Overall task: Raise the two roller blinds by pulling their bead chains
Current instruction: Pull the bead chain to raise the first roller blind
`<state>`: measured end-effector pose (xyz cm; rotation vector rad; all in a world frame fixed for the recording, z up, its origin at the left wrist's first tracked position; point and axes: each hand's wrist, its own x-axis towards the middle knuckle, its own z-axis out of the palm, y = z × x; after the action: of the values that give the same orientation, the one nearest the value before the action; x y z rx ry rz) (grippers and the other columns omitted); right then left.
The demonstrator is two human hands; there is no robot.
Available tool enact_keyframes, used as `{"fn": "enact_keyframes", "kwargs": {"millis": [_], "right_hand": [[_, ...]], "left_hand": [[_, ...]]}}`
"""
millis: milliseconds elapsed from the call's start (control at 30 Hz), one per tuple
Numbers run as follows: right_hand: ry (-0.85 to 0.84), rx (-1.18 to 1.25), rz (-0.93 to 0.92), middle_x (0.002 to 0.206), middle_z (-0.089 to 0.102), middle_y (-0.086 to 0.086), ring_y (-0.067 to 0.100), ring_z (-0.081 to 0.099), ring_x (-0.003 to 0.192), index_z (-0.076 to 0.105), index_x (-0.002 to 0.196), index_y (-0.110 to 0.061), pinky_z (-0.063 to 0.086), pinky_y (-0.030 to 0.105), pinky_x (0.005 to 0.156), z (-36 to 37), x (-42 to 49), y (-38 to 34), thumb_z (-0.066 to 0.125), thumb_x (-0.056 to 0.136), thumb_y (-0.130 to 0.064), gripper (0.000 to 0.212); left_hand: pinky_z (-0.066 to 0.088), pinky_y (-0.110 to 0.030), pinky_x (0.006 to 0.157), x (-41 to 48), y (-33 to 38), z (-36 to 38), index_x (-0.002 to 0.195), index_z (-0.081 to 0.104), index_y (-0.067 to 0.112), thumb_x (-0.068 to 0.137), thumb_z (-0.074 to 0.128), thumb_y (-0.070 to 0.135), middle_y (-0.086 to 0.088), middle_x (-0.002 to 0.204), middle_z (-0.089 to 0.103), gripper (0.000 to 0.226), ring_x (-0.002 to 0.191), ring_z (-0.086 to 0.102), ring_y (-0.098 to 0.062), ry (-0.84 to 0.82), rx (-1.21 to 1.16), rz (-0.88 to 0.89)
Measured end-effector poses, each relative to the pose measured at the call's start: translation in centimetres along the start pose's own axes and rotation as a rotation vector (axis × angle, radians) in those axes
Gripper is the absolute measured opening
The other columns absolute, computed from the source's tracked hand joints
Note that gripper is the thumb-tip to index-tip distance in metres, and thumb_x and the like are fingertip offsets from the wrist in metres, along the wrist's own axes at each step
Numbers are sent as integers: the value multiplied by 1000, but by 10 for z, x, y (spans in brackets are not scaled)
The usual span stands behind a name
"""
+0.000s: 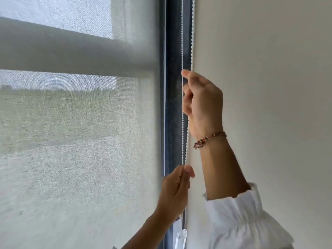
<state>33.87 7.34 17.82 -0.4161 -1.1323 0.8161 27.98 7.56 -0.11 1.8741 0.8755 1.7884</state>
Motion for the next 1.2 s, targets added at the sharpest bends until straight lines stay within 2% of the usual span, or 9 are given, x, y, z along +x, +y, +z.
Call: {"fn": "enact_keyframes", "kwargs": {"millis": [200,333,500,600,767,867,967,1100,1200], "right_hand": [[83,-38,-210,44,35,-14,8,27,47,70,83,-23,25,27,50,1,-20,27,50,91,-24,21],[128,-57,-266,45,46,-17,1,37,48,70,92,-18,30,23,58,-1,-25,29,50,88,-28,22],[158,-155,-295,62,56,-20,2,53,62,71,95,-18,45,27,64,-4,-46,48,50,88,-28,24],[140,-248,-296,54,52,-19,2,44,53,67,88,-29,37,28,55,-17,-67,72,48,90,-33,20],[174,-341,-385,60,55,-26,-7,51,56,68,94,-29,40,9,59,-33,-96,108,43,89,-49,32],[175,-388,-444,81,69,-11,-11,59,72,68,99,-20,47,7,67,-33,-107,117,41,91,-44,36],[159,-401,-412,88,67,-17,-12,62,80,67,100,-17,47,6,69,-32,-112,123,40,91,-43,38],[55,-268,-94,55,56,-19,-1,51,55,71,90,-22,42,17,61,-40,-107,124,48,90,-43,31],[-20,-155,160,71,64,-23,1,60,80,69,74,-33,45,31,88,-48,-86,112,41,87,-54,37]], "left_hand": [[30,-17,39,-6,-9,-11,58,59,37,78,46,60,10,39,37,34,38,31,-3,-76,-278,-219],[54,-25,62,27,6,-27,78,69,20,85,30,60,1,65,69,56,66,66,-14,4,-485,-343],[51,-25,81,87,60,-46,97,67,15,89,27,46,2,91,75,51,95,68,-13,-69,-538,-205],[53,-28,86,113,97,-49,100,65,14,98,29,32,1,95,74,40,100,68,-20,-145,-542,-123],[55,-26,62,129,136,-48,106,60,9,99,35,24,-1,82,73,30,72,69,-17,-188,-543,-115],[28,-17,39,126,138,-38,104,62,10,98,40,25,7,53,46,27,42,37,-5,-72,-498,-148],[18,-14,32,117,131,-25,78,64,17,98,41,25,11,39,29,31,33,20,-3,63,-396,-45],[18,-12,33,104,119,-25,70,60,18,98,39,22,11,36,29,35,30,19,-3,107,-440,65],[17,-12,34,95,109,-28,72,58,15,98,35,19,10,37,29,35,30,19,-3,81,-481,107]]}}
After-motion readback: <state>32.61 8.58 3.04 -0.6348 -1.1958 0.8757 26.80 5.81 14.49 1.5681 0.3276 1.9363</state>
